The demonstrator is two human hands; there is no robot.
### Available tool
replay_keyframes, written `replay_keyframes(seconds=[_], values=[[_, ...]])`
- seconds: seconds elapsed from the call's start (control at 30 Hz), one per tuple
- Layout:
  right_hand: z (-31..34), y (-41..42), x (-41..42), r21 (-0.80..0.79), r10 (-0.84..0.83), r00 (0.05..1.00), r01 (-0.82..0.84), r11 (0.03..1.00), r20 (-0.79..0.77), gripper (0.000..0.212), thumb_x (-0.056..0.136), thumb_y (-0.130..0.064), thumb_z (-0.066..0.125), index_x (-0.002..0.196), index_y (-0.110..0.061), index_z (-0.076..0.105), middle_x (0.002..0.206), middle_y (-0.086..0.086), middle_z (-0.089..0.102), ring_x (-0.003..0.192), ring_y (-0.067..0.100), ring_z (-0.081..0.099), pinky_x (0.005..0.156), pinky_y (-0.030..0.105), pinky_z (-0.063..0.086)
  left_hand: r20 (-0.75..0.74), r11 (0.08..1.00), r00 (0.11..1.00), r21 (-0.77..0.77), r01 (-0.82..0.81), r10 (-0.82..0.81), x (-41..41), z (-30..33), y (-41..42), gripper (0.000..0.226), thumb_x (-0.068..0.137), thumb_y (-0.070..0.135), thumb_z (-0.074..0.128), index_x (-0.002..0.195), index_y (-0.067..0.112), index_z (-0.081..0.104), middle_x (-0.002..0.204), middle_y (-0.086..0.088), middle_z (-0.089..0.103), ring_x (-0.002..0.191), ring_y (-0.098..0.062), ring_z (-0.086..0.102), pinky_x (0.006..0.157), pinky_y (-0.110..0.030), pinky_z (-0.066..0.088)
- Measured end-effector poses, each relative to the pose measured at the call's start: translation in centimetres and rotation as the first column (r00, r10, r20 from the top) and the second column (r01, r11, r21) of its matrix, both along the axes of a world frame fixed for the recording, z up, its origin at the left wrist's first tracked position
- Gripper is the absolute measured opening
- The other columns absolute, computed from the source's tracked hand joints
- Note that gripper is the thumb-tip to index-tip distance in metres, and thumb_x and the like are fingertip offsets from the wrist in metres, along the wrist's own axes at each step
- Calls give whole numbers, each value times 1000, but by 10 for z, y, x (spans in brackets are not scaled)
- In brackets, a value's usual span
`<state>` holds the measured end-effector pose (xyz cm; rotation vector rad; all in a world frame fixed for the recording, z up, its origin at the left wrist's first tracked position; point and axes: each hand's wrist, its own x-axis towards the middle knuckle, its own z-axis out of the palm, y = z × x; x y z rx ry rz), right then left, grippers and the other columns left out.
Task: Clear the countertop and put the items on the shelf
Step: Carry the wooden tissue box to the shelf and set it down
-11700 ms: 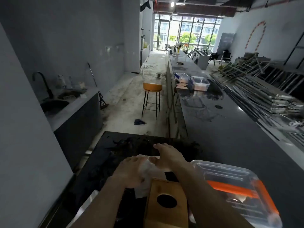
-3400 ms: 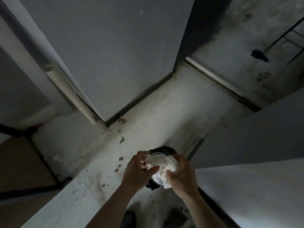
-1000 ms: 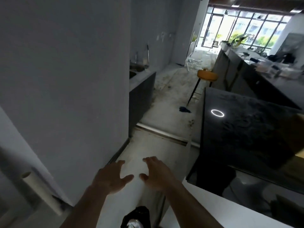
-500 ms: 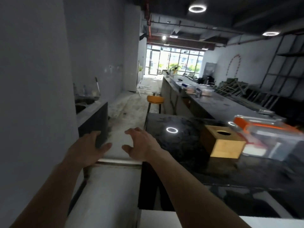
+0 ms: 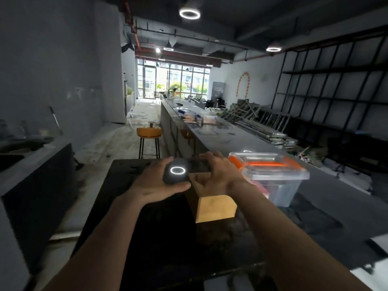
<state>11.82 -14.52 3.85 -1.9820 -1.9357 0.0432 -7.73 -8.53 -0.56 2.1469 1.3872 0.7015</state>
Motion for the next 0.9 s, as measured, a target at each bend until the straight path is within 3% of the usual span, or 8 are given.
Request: replay_keyframes(seconds=[0.13, 0.27, 0.53, 0.67, 0.8, 0.9], values=[[-21, 14, 38, -83, -49, 998, 47, 995, -27, 63, 90, -38, 65, 146, -21, 41, 137, 11, 49, 125, 32, 50, 103, 44, 46, -71, 985, 986, -101, 143, -151, 57, -7, 12, 137, 40, 75, 84, 154, 49, 12, 166, 8, 16, 151, -22, 20, 119, -47, 29], [-45, 21, 43, -120, -124, 990, 115, 986, -64, 49, 94, -44, 56, 136, -21, 47, 126, 9, 53, 116, 33, 57, 98, 49, 50, -25, 962, 980, -196, 190, -199, 72, -18, 14, 136, 46, 60, 92, 154, 48, 10, 163, 5, 20, 148, -23, 27, 117, -46, 33], [-48, 20, 28, -102, -227, 958, 212, 972, -175, 46, 91, -43, 61, 127, -17, 49, 111, 10, 64, 103, 31, 64, 89, 48, 56, -11, 972, 978, -113, 206, -209, 55, -26, 9, 129, 44, 50, 95, 147, 54, 17, 156, 4, 28, 144, -22, 30, 115, -47, 35], [-35, 6, 7, -102, -218, 955, 201, 974, -203, 44, 94, -37, 60, 132, -17, 49, 112, 6, 62, 110, 30, 60, 84, 37, 49, 60, 981, 981, -45, 190, -187, 26, -20, -3, 124, 47, 45, 95, 147, 52, 21, 156, 7, 27, 141, -18, 31, 113, -41, 37], [-19, -11, -33, -63, -170, 950, 159, 985, -261, 46, 93, -36, 60, 134, -18, 51, 119, 10, 63, 112, 32, 61, 94, 43, 52, 109, 988, 983, -16, 151, -149, -18, -12, -21, 123, 47, 44, 94, 147, 51, 23, 154, 9, 29, 139, -16, 32, 111, -38, 37], [-11, -25, -71, -48, -136, 954, 127, 991, -268, 46, 93, -35, 60, 135, -18, 52, 123, 11, 61, 115, 33, 58, 94, 38, 48, 136, 994, 985, -13, 111, -108, -59, -10, -39, 120, 47, 43, 95, 144, 52, 26, 150, 10, 32, 136, -15, 35, 110, -40, 39]])
